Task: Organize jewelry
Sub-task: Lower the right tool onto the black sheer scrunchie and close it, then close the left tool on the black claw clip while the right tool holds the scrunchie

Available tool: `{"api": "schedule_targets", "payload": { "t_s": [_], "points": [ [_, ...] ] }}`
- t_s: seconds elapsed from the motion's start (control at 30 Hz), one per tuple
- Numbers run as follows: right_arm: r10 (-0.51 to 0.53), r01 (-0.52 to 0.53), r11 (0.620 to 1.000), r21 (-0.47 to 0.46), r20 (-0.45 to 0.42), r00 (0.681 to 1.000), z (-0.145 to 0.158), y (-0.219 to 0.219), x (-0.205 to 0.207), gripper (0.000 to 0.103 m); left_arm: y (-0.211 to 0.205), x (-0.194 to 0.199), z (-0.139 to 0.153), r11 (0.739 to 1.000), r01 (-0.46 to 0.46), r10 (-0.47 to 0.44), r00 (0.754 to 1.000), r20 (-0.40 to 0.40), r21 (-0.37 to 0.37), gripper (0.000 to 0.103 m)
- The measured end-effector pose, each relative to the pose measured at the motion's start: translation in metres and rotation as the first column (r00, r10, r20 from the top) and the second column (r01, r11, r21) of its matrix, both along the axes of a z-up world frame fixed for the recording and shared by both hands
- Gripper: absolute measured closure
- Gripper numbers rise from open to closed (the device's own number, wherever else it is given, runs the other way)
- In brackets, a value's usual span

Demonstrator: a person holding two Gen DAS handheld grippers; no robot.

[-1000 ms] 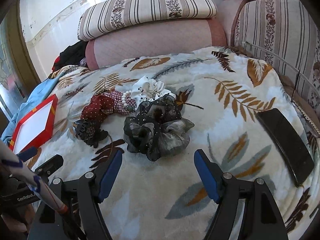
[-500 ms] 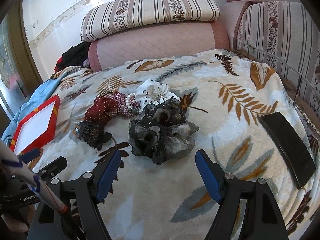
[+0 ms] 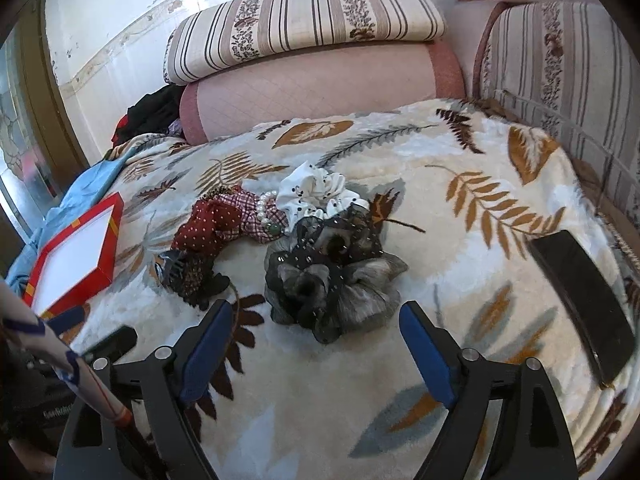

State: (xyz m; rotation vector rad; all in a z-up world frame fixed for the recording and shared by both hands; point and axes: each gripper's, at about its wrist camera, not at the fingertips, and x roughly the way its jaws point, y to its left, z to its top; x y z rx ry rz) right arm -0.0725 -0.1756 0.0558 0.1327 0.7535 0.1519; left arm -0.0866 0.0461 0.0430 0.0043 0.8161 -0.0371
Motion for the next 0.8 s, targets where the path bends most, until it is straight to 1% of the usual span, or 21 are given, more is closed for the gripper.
{"api": "schedule_targets", "payload": {
  "t_s": [0.1,0.3,0.33,0.37,0.43,0.47,0.53,0.63,0.7,0.8],
  "points": [
    [-0.011,0.011,1.000,0.006,-0.001,1.000,-0.001,-0.003,0.011,0.014,0.001,0.000,0.000,1.000,0.007,-0.007,1.000,0.006,-0.011,0.000],
    [-0.015,0.014,1.000,-0.020,-0.028,1.000,-0.010,0.001,0.034,0.014,0.000,0.001,0.001,0.999,0.021,-0.020,1.000,0.020,-0.039,0.000],
    [-0.012,0.012,1.000,-0.015,-0.032,0.999,-0.011,0.001,0.037,0.019,-0.001,0.001,0.002,0.999,0.025,-0.024,0.999,0.021,-0.037,0.000],
    [-0.009,0.009,1.000,-0.008,-0.033,0.999,-0.013,0.001,0.038,0.039,-0.003,0.002,0.002,0.999,0.026,-0.025,0.999,0.022,-0.033,0.000],
    [0.005,-0.004,1.000,0.007,-0.049,0.999,-0.017,0.001,0.040,0.061,-0.006,0.004,0.003,0.999,0.036,-0.035,0.999,0.026,-0.032,0.000],
    [0.008,-0.007,1.000,0.016,-0.047,0.999,-0.018,-0.001,0.040,0.064,-0.008,0.005,0.004,0.999,0.037,-0.036,0.999,0.029,-0.033,0.000],
    [0.008,-0.007,1.000,0.027,-0.027,1.000,-0.015,-0.004,0.037,0.082,-0.012,0.008,0.007,0.998,0.045,-0.043,0.998,0.036,-0.036,0.000],
    [0.001,-0.001,0.999,0.050,0.008,1.000,-0.009,-0.009,0.032,0.087,-0.020,0.016,0.011,0.996,0.073,-0.071,0.997,0.038,-0.056,0.000],
    [-0.008,0.006,0.998,0.064,0.021,1.000,-0.006,-0.012,0.030,0.088,-0.023,0.025,0.011,0.992,0.096,-0.095,0.995,0.025,-0.079,0.000],
    [-0.025,0.023,0.996,0.087,0.023,0.999,-0.004,-0.019,0.030,0.088,-0.023,0.037,0.011,0.990,0.115,-0.114,0.993,0.020,-0.081,0.000]
  ]
}}
